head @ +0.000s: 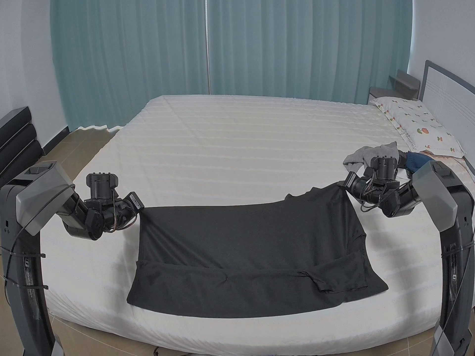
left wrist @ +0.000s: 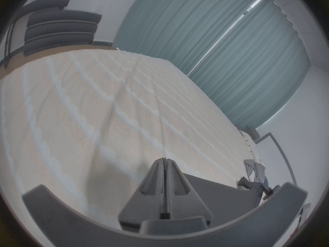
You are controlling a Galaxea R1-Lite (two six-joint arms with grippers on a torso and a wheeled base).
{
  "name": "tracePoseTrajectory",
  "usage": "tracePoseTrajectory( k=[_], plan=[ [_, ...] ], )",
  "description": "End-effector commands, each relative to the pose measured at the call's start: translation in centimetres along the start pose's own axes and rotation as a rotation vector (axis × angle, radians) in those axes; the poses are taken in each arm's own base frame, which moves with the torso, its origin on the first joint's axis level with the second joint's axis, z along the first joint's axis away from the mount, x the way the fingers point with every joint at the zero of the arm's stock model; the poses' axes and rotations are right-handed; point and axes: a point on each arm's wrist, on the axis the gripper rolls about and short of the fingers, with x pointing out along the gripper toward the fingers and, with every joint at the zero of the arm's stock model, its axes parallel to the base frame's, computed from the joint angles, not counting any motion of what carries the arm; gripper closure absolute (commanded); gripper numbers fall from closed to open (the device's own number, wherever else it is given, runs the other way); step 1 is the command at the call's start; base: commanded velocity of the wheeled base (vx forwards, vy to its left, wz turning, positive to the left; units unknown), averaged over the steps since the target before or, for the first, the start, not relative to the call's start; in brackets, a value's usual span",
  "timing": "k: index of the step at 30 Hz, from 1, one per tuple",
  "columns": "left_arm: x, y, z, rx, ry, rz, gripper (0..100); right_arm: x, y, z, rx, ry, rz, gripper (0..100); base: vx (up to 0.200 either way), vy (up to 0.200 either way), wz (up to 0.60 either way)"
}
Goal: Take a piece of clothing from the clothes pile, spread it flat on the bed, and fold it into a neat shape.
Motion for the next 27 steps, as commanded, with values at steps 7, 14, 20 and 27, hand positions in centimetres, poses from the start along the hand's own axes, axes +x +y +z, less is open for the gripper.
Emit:
tracePoseTrajectory(
  k=[7,14,20,27],
  plan=[
    [-0.5,-0.3,-0.2,0.024,0.005,0.0,100,-1.4,0.6,1.1,-0.004,-0.045,0.002,100,0.0,0.0,0.0],
    [-1.6,-0.7,0.0,0.041,0.005,0.0,100,-3.3,0.4,1.0,0.015,-0.01,-0.012,100,0.0,0.0,0.0],
    [-2.8,-0.2,-0.6,0.107,0.026,0.016,100,-5.8,0.5,0.7,0.029,0.062,0.016,100,0.0,0.0,0.0],
    [-4.8,-0.2,-1.5,0.116,0.057,0.027,100,-8.3,-0.2,0.1,0.055,0.124,0.012,100,0.0,0.0,0.0]
  ],
)
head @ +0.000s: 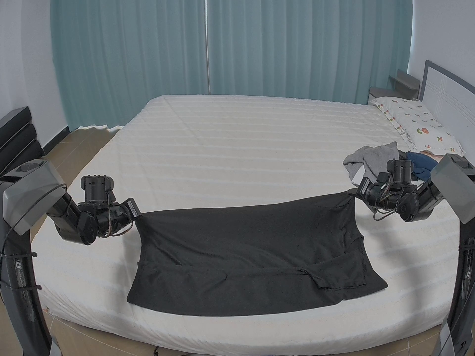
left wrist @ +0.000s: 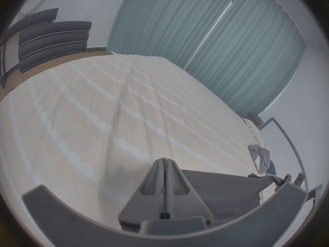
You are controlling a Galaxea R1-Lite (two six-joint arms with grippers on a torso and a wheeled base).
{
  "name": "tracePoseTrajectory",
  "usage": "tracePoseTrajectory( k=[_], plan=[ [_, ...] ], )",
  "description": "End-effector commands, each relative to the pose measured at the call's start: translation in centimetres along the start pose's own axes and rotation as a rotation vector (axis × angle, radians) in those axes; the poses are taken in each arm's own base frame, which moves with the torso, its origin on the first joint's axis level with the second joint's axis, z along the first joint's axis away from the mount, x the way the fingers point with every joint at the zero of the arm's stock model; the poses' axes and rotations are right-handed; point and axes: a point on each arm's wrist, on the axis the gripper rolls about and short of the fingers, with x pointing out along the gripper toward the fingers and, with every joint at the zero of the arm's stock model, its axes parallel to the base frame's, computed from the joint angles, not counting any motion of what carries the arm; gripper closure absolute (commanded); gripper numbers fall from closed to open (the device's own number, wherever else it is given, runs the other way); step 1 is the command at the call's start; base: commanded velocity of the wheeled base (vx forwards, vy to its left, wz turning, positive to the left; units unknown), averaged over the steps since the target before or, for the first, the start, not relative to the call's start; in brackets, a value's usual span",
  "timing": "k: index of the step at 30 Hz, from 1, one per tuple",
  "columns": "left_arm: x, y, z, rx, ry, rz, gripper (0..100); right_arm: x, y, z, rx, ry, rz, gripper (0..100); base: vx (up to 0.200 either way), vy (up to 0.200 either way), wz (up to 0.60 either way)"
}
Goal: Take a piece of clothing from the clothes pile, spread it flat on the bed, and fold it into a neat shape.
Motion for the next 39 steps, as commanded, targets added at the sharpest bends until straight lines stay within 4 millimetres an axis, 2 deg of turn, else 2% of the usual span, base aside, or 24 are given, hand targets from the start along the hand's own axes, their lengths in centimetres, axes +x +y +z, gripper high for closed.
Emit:
tracePoseTrajectory(
  k=[1,6,7,9,17,24,33,39],
  plan=[
    [-1.9,-0.2,-0.4,0.018,0.014,0.001,100,-2.4,0.2,0.0,0.013,0.02,0.003,100,0.0,0.0,0.0],
    [-2.5,0.4,-1.8,0.094,0.06,0.024,100,-3.1,-0.7,-1.5,-0.003,0.078,-0.019,100,0.0,0.0,0.0],
    [-2.8,0.9,-2.6,0.13,0.09,0.043,100,-3.3,-1.4,-2.6,-0.027,0.11,-0.039,100,0.0,0.0,0.0],
    [-3.1,1.2,-3.3,0.15,0.115,0.054,100,-3.6,-1.8,-3.2,-0.035,0.132,-0.053,100,0.0,0.0,0.0],
    [-4.1,1.3,-6.3,0.181,0.21,0.079,100,-4.8,-2.7,-5.4,-0.089,0.203,-0.089,100,0.0,0.0,0.0],
    [-4.4,1.3,-7.7,0.204,0.232,0.154,100,-5.9,-3.5,-7.0,-0.15,0.258,-0.116,100,0.0,0.0,0.0],
    [-4.6,1.3,-8.4,0.213,0.247,0.167,100,-6.6,-4.1,-7.5,-0.163,0.278,-0.141,100,0.0,0.0,0.0],
    [-4.8,1.1,-8.1,0.214,0.237,0.163,100,-7.8,-3.2,-6.6,-0.181,0.245,-0.129,100,0.0,0.0,0.0]
  ],
)
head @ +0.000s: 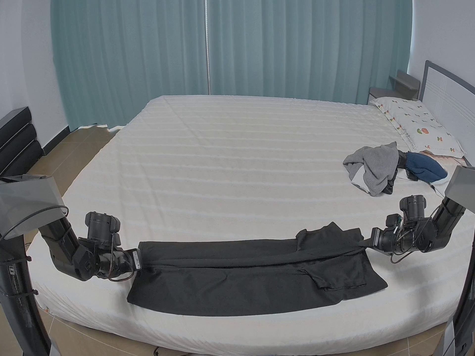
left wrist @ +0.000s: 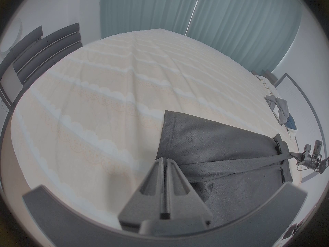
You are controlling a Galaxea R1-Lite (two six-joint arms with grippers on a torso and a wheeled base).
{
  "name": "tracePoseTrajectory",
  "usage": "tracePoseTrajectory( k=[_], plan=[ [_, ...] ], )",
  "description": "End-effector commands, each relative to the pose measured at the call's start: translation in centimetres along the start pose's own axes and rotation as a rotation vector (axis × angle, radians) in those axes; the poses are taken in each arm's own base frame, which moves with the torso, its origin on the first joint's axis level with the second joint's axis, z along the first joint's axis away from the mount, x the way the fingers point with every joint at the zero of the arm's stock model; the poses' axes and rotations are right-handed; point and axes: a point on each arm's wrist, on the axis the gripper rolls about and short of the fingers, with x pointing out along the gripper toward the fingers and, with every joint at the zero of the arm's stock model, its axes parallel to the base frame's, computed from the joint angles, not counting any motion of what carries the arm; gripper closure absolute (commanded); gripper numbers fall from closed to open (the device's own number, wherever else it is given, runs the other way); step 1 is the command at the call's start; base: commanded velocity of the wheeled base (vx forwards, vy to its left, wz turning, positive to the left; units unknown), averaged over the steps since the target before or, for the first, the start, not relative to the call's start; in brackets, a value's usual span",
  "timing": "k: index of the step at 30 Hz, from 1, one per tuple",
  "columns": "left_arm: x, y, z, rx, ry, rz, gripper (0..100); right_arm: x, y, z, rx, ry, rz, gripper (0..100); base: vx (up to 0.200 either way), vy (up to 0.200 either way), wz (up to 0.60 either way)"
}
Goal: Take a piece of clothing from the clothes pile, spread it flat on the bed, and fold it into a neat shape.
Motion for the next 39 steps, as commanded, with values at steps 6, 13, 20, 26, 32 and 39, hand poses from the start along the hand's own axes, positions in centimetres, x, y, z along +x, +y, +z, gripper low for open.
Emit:
tracePoseTrajectory(
  k=[6,13,20,26,32,39],
  plan=[
    [-0.2,-0.1,0.2,-0.002,-0.01,-0.004,100,-1.0,0.4,0.3,-0.007,-0.02,0.003,100,0.0,0.0,0.0],
    [-0.4,0.1,-0.2,-0.001,0.007,0.001,100,-0.9,0.0,-1.1,-0.005,0.027,-0.008,100,0.0,0.0,0.0],
    [-0.5,0.1,-0.6,-0.002,0.017,0.004,0,-0.5,-0.1,-1.4,-0.013,0.04,-0.014,0,0.0,0.0,0.0],
    [-0.7,0.0,-0.3,-0.003,0.004,-0.001,0,-1.1,0.6,0.0,-0.021,-0.014,0.011,0,0.0,0.0,0.0],
    [-1.6,-0.1,0.8,-0.025,-0.039,-0.022,0,-1.5,1.3,1.4,0.052,-0.064,0.026,0,0.0,0.0,0.0],
    [-1.8,-1.0,2.8,-0.159,-0.082,-0.111,0,-0.9,1.6,1.8,0.194,-0.07,0.043,0,0.0,0.0,0.0]
  ],
)
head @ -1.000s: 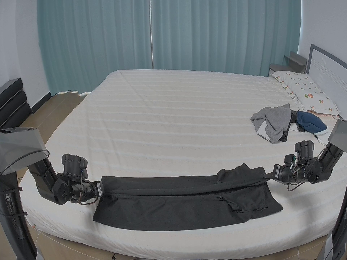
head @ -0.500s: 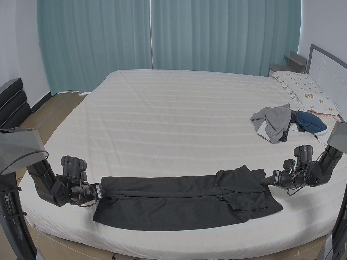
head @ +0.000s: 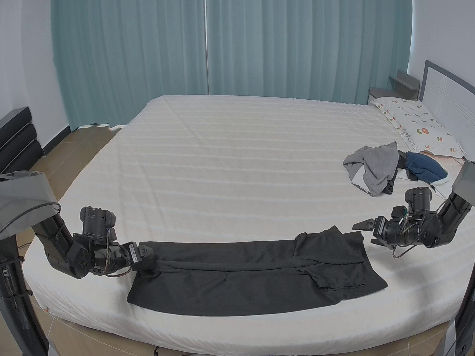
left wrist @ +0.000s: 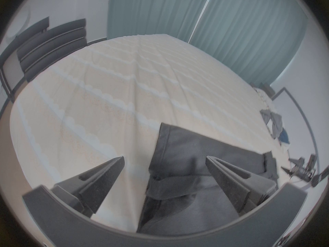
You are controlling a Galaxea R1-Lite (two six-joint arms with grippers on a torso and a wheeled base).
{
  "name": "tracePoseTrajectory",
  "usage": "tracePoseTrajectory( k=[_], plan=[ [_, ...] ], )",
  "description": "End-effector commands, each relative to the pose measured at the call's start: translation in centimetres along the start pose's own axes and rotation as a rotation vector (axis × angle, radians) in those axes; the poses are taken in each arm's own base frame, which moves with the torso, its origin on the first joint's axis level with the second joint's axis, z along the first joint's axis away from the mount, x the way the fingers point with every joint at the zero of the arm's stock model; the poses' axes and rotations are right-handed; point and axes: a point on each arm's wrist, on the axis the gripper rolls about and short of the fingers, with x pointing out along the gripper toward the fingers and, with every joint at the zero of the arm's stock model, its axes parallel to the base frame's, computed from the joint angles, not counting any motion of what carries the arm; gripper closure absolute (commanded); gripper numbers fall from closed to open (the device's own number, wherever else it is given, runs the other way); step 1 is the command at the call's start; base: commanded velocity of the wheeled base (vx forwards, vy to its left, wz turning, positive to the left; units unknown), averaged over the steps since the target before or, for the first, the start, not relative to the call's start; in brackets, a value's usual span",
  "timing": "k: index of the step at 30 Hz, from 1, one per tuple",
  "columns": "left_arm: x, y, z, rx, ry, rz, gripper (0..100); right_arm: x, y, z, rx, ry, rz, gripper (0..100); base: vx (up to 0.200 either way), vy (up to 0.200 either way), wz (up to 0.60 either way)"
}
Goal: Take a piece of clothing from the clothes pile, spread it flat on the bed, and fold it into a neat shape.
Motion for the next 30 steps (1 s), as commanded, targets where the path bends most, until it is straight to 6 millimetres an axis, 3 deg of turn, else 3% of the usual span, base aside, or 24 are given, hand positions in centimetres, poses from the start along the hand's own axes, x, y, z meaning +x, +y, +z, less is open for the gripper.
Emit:
tracePoseTrajectory(
  k=[1,5,12,23,24,30],
  plan=[
    [-0.2,-0.8,1.7,-0.059,-0.038,-0.07,0,0.4,0.4,0.3,0.045,-0.005,0.012,0,0.0,0.0,0.0],
    [0.7,-1.4,2.5,-0.126,-0.027,-0.123,0,0.7,0.4,0.3,0.117,-0.002,0.015,0,0.0,0.0,0.0],
    [4.6,-0.8,2.1,-0.214,0.024,-0.086,0,1.7,-0.4,0.0,0.227,0.011,-0.003,0,0.0,0.0,0.0],
    [5.4,-0.1,2.2,-0.225,0.02,-0.065,0,1.4,-1.8,-0.1,0.279,-0.019,-0.076,0,0.0,0.0,0.0],
    [5.4,0.0,2.2,-0.227,0.018,-0.063,100,1.5,-1.8,-0.2,0.279,-0.022,-0.087,0,0.0,0.0,0.0],
    [5.3,0.5,2.6,-0.239,0.003,-0.055,100,2.0,-2.3,-0.3,0.28,-0.034,-0.126,0,0.0,0.0,0.0]
  ],
)
